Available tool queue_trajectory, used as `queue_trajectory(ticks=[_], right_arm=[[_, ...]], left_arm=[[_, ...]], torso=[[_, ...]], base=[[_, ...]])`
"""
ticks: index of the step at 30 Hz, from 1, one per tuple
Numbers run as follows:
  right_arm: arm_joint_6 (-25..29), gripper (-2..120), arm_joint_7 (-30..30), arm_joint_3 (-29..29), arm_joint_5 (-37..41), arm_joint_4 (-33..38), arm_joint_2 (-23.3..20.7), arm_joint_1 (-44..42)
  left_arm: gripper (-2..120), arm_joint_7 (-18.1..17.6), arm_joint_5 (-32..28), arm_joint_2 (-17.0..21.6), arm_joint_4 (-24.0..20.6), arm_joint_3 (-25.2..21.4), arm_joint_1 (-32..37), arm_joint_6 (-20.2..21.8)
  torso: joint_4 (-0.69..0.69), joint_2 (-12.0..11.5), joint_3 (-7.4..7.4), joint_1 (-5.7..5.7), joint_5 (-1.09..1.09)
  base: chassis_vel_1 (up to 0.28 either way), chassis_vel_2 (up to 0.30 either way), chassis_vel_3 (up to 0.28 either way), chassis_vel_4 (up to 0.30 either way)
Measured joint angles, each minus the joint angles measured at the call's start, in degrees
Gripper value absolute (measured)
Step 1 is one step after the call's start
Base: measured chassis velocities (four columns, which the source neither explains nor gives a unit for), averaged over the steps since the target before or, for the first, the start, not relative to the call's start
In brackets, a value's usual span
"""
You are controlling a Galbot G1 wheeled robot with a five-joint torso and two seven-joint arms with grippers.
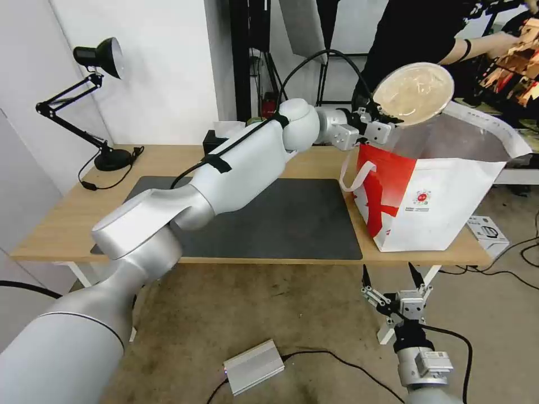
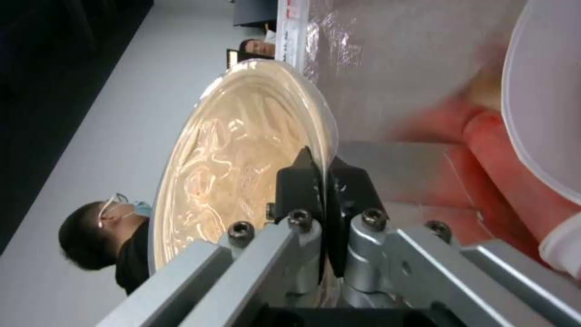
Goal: Pick up the trash from the table and place it into the takeout bag.
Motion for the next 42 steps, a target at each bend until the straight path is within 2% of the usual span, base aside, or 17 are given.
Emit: queue_trajectory(ticks=[14,26,34,42], right_arm=[[0.0,100,0.0,-0.2,0.1,-0.2,0.2,0.2],[0.0,100,0.0,-0.1,0.1,-0.4,0.2,0.4],[0.0,100,0.0,-0.2,0.0,-0.4,0.4,0.4],[0.0,100,0.0,-0.1,0.1,-0.3,0.0,0.3]], left_arm=[[0,-0.5,0.3,-1.9,1.6,1.2,-0.2,-0.7],[0,-3.7,-7.0,-1.8,1.4,4.1,0.8,-0.3],[0,-5.4,-8.1,-1.7,0.8,5.1,1.3,-0.3],[0,-5.5,-8.5,-1.7,0.6,6.3,1.4,-0.3]], torso=[[0.0,0.0,0.0,0.0,0.0],[0.0,0.0,0.0,0.0,-0.01],[0.0,0.0,0.0,0.0,-0.01],[0.0,0.0,0.0,0.0,0.0]], base=[[0.0,0.0,0.0,0.0],[0.0,0.0,0.0,0.0],[0.0,0.0,0.0,0.0],[0.0,0.0,0.0,0.0]])
